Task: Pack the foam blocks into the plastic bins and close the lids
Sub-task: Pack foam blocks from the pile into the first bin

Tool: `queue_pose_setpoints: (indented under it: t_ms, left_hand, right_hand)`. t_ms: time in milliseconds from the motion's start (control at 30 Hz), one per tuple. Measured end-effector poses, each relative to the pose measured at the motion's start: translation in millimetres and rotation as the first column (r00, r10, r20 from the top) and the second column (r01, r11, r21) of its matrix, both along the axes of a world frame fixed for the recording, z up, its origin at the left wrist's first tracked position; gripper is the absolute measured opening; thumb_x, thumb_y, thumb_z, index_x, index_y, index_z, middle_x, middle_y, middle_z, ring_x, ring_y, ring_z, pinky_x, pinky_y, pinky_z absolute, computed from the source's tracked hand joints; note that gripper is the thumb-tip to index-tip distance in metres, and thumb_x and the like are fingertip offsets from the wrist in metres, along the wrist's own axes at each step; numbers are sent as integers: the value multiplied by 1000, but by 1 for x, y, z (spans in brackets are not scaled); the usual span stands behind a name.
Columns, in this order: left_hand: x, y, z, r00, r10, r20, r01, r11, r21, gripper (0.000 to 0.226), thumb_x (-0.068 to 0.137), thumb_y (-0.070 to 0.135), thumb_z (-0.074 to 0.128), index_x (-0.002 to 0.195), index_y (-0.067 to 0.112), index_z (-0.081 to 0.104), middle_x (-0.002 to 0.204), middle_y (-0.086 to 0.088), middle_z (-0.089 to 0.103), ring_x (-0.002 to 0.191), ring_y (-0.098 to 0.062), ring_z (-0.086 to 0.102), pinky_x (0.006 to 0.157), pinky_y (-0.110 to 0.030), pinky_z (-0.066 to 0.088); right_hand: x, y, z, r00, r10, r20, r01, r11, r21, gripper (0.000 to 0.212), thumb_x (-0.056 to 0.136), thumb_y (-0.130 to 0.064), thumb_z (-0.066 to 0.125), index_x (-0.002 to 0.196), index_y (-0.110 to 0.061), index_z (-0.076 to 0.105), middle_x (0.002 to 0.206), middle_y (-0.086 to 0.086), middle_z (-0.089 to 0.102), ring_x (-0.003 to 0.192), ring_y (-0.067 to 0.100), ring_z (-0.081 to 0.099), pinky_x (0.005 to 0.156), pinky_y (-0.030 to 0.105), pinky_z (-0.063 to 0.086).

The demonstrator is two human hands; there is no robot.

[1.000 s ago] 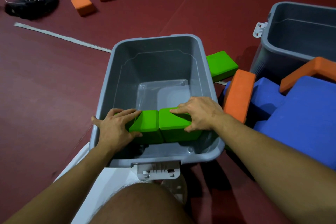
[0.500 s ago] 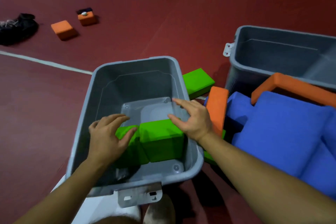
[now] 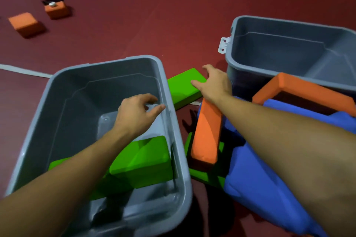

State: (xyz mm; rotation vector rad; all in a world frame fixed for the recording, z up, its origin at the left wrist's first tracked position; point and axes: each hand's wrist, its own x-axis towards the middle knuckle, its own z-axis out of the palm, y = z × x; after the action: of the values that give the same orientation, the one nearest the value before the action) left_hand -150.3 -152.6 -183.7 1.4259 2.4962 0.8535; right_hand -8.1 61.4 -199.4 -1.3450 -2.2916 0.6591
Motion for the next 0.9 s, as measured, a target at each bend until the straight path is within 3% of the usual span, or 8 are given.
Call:
queue_pose_setpoints:
  t_ms: [167,400,567,700,767,833,900]
  left_hand:
    - [4,28,-8,992,8,128,-17,998,67,42,80,60,68,110,31,69,99,14,70,85,0,65,72,-18,49]
    - [-7,47,-16,983,-14,186,0,997,72,44,72,57,76,110,37,67,93,15,64,85,-2,61,74,-31,54]
    - [-8,45,-30,938,-7,345,-48,987,152,47,63,61,72,106,42,68,92,19,65,88,-5,62,71,-24,51]
    - [-6,42,-35,931,-18,365,-57,980,192,46,63,59,73,106,42,68,94,18,65,90,-9,63,69,-21,50]
    - [-7,43,-35,928,-22,372,-55,979,195,46,63,59,74,105,41,69,93,17,65,89,-11,63,70,-22,50]
    - [-8,43,-36,924,-21,382,-56,980,190,46,64,59,77,105,42,69,93,16,65,89,-11,63,70,-22,50]
    - [-8,44,-37,921,-17,390,-62,980,188,46,64,60,79,105,43,68,93,16,65,90,-10,63,70,-23,51]
  right_hand:
    - [-28,44,-25,992,-47,117,54,997,-55,68,72,-54,77,130,-25,53,121,10,61,114,33,58,87,37,49]
    - [-71,97,-55,929,-91,360,170,966,-196,81,65,-58,82,127,-14,52,127,16,60,119,35,57,89,38,49]
    - [-95,121,-79,901,-83,426,227,928,-297,87,64,-56,84,127,-5,55,131,17,61,121,32,59,89,35,50]
    - [-102,134,-112,893,-56,446,263,870,-417,103,53,-55,90,131,0,51,127,15,63,110,32,65,89,44,56]
    - [-102,142,-124,906,-72,417,274,851,-448,96,53,-50,92,125,3,56,122,14,65,105,29,66,87,41,56]
    - [-100,146,-126,923,-88,374,274,832,-482,77,57,-44,91,114,-2,60,109,12,61,95,22,59,80,33,51]
    - [-96,150,-129,938,-110,330,289,774,-563,63,62,-34,89,113,-10,60,109,11,57,94,20,51,86,35,48]
